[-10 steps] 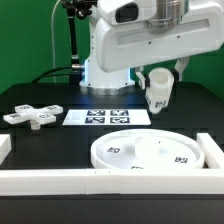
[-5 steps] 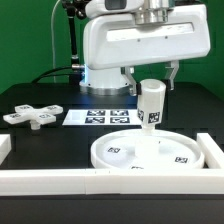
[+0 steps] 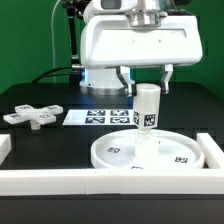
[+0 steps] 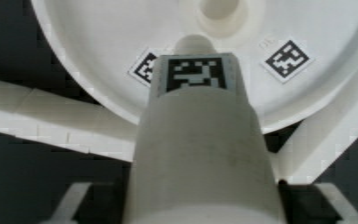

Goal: Assemble round table

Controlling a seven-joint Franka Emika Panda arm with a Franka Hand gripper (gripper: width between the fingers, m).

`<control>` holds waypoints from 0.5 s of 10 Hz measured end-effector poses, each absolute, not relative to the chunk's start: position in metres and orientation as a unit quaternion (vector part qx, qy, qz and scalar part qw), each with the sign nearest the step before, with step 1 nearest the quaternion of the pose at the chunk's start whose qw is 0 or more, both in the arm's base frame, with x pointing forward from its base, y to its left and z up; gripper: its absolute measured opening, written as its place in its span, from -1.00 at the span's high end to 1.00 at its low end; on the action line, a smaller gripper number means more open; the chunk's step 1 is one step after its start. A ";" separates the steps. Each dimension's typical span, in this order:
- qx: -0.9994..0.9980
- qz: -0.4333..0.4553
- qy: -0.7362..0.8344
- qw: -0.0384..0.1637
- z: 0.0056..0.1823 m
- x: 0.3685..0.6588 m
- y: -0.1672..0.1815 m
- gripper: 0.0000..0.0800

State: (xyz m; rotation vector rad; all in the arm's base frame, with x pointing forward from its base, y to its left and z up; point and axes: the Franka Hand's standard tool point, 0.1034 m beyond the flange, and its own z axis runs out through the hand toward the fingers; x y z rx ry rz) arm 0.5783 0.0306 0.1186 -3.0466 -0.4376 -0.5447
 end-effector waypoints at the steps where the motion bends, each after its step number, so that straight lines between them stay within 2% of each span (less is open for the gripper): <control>1: -0.975 -0.172 -0.143 0.008 0.116 0.573 0.034 -0.02; 5: -0.974 -0.172 -0.146 0.008 0.108 0.566 0.037 -0.02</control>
Offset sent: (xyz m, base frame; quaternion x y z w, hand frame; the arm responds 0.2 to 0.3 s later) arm -0.0102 0.0037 -0.0096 0.0005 0.0122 -0.0016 0.9999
